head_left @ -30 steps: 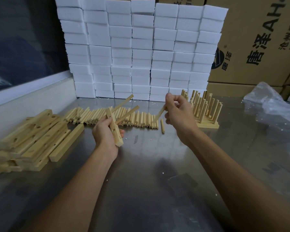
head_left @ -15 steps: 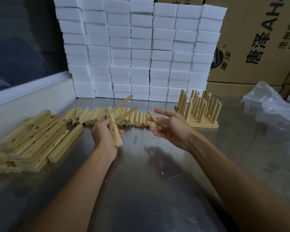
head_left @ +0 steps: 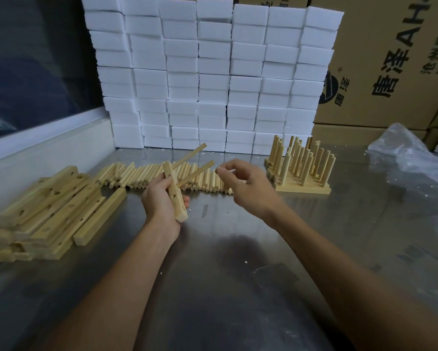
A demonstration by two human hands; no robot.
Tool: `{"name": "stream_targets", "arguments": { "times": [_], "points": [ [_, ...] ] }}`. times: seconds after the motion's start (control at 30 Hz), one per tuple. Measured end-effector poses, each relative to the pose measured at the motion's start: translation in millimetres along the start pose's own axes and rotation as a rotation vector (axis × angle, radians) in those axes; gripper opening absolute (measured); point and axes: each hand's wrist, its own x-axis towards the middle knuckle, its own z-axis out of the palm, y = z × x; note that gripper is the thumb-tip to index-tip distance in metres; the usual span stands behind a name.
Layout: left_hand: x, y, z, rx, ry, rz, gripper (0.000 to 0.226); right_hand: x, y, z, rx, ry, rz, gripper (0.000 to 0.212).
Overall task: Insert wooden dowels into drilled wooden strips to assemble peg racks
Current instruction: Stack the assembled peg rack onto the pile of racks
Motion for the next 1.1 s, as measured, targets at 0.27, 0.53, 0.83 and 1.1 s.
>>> {"name": "stream_targets", "arguments": {
  "times": [0.27, 0.53, 0.83, 1.1],
  "points": [
    [-8.9, 6.7, 6.0, -0.023, -0.114, -0.098, 0.027, -3.5, -6.3, 11.1, -0.281, -0.1, -0.148, 0.025],
    [-18.1, 14.2, 7.7, -0.102, -0.188, -0.231, 0.019, -11.7, -13.4, 20.8, -0.354, -0.183, -0.287, 0.015],
    [-15.6, 15.8, 5.9, -0.091, -0.227, -0.27, 0.02, -20.2, -22.2, 26.7, -0.506, -0.156, -0.413, 0.013],
    [-13.6, 12.0, 6.8, -0.02, -0.191, -0.233, 0.021, -24.6, -28.2, 31.8, -0.753, -0.13, -0.493, 0.006]
  ]
}}
